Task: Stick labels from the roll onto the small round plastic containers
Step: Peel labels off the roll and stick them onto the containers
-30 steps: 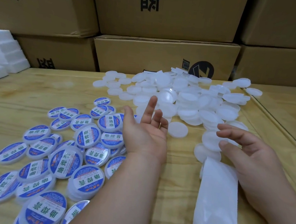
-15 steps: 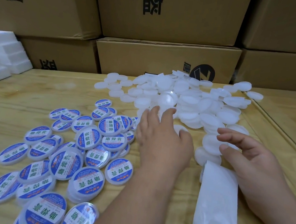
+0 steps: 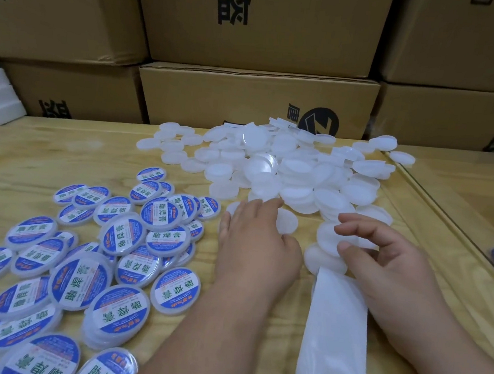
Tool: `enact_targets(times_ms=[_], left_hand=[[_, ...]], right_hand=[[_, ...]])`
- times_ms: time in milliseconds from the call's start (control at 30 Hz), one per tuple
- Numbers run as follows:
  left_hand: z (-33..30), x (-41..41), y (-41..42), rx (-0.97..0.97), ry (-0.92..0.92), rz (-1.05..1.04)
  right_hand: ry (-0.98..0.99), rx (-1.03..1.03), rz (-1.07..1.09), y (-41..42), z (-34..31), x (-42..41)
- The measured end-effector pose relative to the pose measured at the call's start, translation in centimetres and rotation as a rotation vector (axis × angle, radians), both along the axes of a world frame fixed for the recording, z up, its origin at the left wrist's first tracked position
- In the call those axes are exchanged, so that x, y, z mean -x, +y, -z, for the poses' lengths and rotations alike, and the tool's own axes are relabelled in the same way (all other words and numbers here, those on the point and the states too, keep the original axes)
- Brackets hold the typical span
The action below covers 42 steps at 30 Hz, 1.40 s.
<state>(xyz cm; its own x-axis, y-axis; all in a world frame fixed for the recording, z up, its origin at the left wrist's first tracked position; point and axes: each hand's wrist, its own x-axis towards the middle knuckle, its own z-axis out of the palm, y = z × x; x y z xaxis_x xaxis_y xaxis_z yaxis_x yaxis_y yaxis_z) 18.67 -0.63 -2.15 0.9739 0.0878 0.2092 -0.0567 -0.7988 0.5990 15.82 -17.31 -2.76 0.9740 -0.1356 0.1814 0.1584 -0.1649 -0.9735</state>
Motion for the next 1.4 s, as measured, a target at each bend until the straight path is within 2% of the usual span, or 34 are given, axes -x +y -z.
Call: enact_targets(times_ms=[200, 333, 500, 667, 767, 900, 1000, 1100, 1167, 1267, 1400], left_hand=[[0.4, -0.3, 0.3, -0.023, 0.082, -0.214], [0.6, -0.3, 0.4, -0.102, 0.018, -0.217], [0.7, -0.5, 0.5, -0.105, 0.026, -0.226], [0.7, -0.4, 0.3, -0.115, 0.008, -0.205], [0.5, -0.4, 0.3, -0.031, -0.063, -0.137], [0.2, 0.0, -0.3, 0.209, -0.238, 0.044], [-0.1, 0.4, -0.3, 0.306, -0.258, 0.119], [0.1, 0.3, -0.1, 0.256, -0.196, 0.131], [0.4, 0.4, -0.3, 0.137, -0.130, 0.092], [0.8, 0.8, -0.6, -0.036, -0.067, 0.011], [1.2, 1.6, -0.9, -0.068, -0.080, -0.043]], right_hand=[[-0.036, 0.080, 0.026, 0.3, 0.1, 0.2], [-0.085, 0.118, 0.041, 0.6, -0.2, 0.4], [-0.132, 0.294, 0.140, 0.8, -0.4, 0.7], [-0.065, 0.474, 0.282, 0.0, -1.0, 1.3], [0.009, 0.536, 0.259, -0.1, -1.5, 2.1], [0.134, 0.610, 0.165, -0.4, -2.1, 3.4], [0.187, 0.649, 0.046, -0.6, -2.5, 4.2], [0.215, 0.765, -0.096, -0.6, -2.5, 4.5], [0.210, 0.739, -0.121, -0.6, -2.4, 4.4], [0.139, 0.698, -0.074, -0.7, -1.7, 4.0], [0.059, 0.631, 0.011, -0.6, -0.6, 3.2]])
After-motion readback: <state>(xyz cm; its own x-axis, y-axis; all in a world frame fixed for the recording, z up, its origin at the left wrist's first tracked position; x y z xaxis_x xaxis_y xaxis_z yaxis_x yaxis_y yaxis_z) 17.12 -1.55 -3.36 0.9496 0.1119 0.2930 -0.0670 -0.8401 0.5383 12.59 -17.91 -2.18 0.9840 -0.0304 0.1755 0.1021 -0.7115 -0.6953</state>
